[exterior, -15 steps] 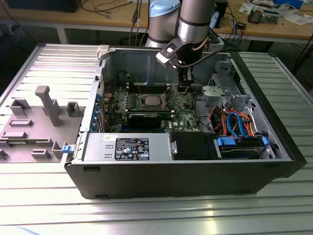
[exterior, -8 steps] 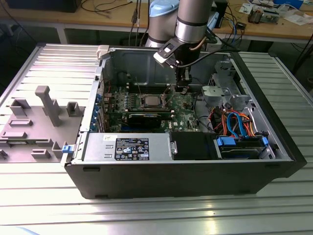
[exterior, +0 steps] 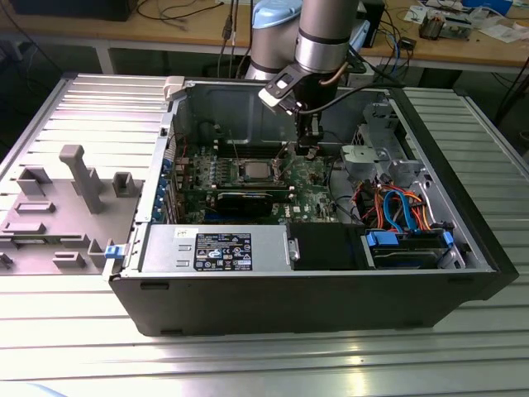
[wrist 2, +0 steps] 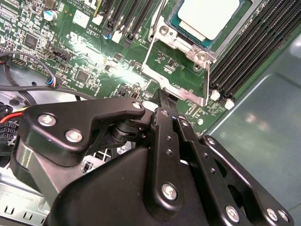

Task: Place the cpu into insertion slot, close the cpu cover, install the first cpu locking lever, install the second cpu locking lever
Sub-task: 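Close the cpu cover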

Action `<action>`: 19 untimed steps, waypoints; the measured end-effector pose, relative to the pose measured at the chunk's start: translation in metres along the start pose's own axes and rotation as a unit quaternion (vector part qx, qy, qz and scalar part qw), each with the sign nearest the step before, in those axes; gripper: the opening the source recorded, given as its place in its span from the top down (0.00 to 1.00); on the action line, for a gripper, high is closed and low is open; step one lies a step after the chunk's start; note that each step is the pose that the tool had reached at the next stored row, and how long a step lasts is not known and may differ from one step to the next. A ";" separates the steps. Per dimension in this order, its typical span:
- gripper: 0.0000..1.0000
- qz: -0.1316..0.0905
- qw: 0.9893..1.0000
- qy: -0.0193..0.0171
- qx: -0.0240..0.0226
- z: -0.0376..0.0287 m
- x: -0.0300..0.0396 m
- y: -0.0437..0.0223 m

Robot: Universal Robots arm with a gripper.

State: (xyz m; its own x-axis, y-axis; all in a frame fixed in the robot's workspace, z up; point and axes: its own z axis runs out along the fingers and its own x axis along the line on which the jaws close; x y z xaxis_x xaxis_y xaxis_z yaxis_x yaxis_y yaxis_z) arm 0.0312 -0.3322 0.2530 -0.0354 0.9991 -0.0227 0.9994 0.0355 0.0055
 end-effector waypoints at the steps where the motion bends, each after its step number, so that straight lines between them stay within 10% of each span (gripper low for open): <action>1: 0.89 0.000 1.000 0.000 0.000 0.0000 0.0000 -0.0004; 19: 0.89 0.000 1.000 0.000 0.000 0.0000 0.0001 -0.0044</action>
State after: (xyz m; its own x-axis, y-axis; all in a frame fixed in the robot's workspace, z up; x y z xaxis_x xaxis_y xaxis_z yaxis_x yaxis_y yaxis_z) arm 0.0268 -0.3322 0.2530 -0.0353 0.9991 -0.0227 0.9994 0.0355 0.0055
